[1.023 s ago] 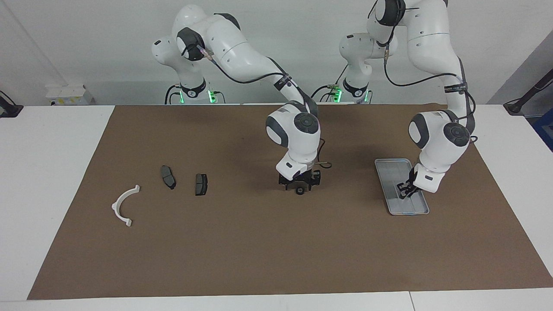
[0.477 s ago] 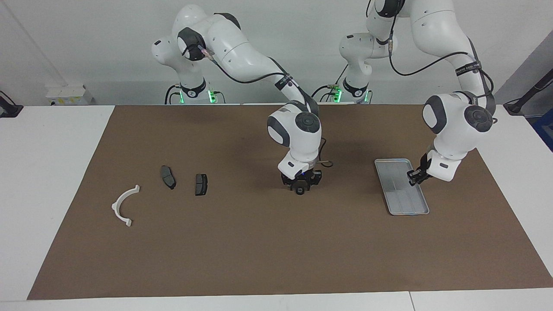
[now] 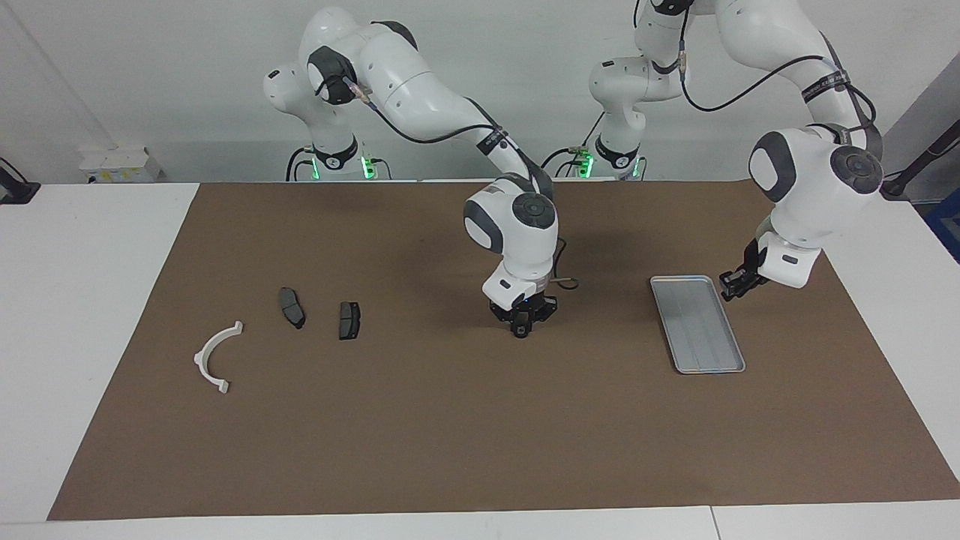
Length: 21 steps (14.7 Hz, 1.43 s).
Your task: Place bearing gear from tray to pile
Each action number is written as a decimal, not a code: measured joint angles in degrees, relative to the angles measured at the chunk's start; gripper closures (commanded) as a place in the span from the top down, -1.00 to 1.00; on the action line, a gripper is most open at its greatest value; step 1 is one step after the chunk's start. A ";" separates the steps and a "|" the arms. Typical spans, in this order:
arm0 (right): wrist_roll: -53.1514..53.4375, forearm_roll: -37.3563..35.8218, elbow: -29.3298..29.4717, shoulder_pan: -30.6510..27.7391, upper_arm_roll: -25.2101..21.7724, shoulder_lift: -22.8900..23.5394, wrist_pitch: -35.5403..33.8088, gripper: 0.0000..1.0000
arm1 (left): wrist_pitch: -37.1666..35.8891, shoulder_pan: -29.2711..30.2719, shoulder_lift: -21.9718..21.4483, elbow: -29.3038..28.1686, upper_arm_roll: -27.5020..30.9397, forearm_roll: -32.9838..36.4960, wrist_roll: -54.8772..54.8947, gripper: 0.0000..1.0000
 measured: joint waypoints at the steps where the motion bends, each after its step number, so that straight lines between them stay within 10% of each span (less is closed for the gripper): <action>1: 0.00 -0.01 0.12 -0.03 -0.07 -0.19 -0.71 -1.00 | -0.29 -0.02 -0.41 0.00 -0.25 -0.06 -1.05 -1.00; 6: -5.13 -0.32 1.14 -4.13 -1.31 -5.47 -6.90 -1.00 | -0.72 -3.26 -0.87 0.00 -1.77 -0.55 -10.21 -1.00; 13: -37.21 -0.09 1.17 -25.38 -1.24 -15.40 -20.30 -1.00 | 3.56 -16.79 -0.14 -0.07 -2.15 -1.34 -28.96 -1.00; 21: -58.70 0.89 -13.57 -40.50 -1.01 -18.82 -9.99 -1.00 | 17.62 -31.14 16.65 4.19 -2.05 -1.17 -46.90 -1.00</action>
